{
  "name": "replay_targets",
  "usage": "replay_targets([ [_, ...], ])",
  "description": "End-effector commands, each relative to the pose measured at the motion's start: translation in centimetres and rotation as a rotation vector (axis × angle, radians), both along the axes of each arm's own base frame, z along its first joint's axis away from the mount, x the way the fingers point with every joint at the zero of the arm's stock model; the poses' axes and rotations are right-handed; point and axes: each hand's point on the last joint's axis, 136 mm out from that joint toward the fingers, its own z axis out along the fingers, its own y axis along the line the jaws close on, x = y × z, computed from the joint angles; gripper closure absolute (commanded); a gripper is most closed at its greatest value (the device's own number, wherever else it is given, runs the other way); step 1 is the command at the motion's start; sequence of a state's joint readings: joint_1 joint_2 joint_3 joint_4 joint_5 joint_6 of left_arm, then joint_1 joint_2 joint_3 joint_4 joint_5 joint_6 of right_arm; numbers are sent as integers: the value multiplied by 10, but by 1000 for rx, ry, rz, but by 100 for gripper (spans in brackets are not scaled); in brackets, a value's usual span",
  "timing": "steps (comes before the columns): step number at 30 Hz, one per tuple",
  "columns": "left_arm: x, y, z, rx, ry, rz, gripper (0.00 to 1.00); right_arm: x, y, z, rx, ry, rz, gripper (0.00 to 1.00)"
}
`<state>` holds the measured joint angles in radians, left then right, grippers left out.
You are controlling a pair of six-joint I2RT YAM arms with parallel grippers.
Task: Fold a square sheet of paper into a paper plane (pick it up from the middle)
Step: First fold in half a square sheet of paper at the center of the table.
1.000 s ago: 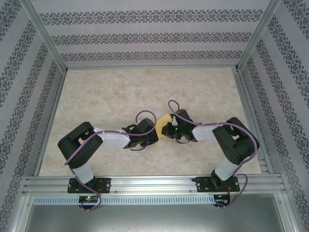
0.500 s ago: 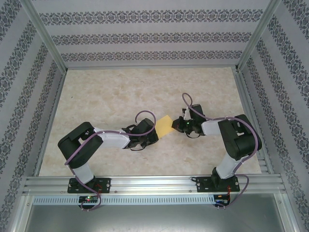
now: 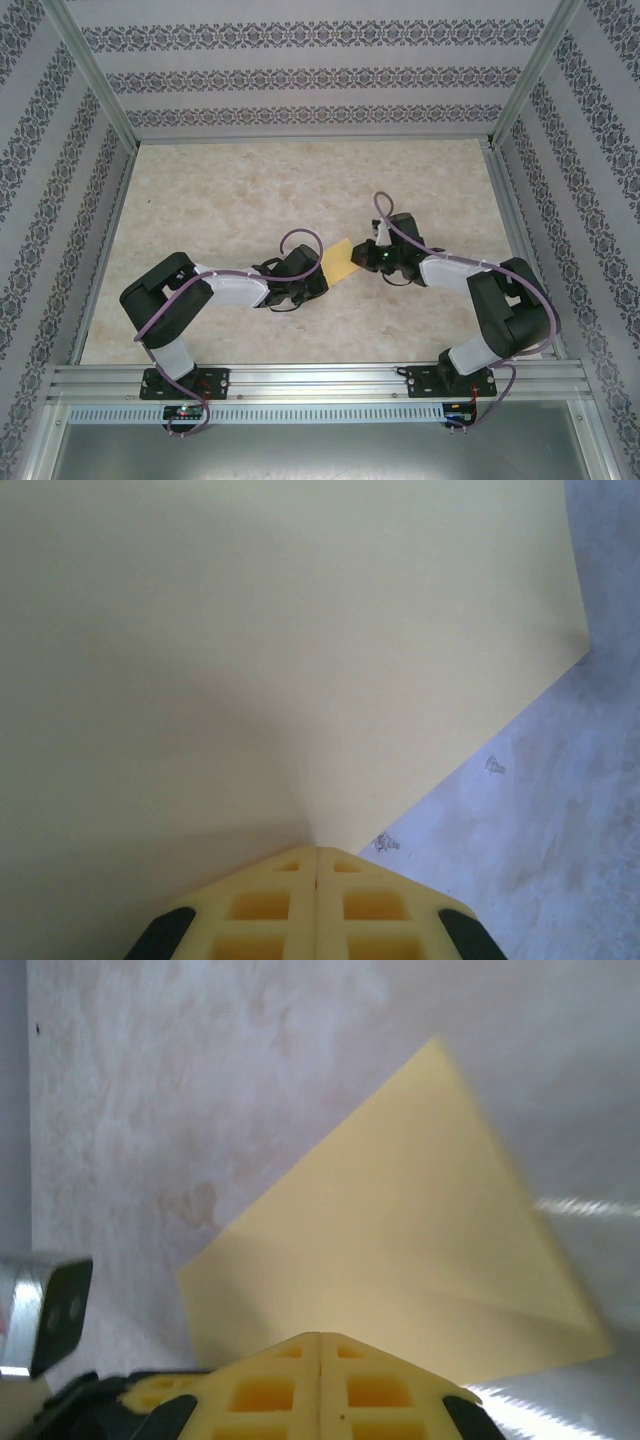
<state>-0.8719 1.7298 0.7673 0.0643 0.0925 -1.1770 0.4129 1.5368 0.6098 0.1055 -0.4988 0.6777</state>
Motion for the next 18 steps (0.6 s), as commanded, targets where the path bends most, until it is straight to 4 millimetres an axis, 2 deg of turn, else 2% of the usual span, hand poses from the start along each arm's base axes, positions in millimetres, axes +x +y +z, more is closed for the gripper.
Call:
replay_targets([
  [1, -32, 36, -45, 162, 132, 0, 100, -19, 11, -24, -14, 62, 28, 100],
  [4, -33, 35, -44, 162, 132, -4, 100, -20, 15, -35, -22, 86, 39, 100],
  [7, -34, 36, -44, 163, 132, -5, 100, -14, 7, -42, -54, 89, 18, 100],
  [14, -34, 36, -43, 156, 130, -7, 100, 13, -47, -56, -129, 126, -141, 100],
  [18, -34, 36, -42, 154, 129, -7, 100, 27, -68, -53, -168, 126, -204, 100],
])
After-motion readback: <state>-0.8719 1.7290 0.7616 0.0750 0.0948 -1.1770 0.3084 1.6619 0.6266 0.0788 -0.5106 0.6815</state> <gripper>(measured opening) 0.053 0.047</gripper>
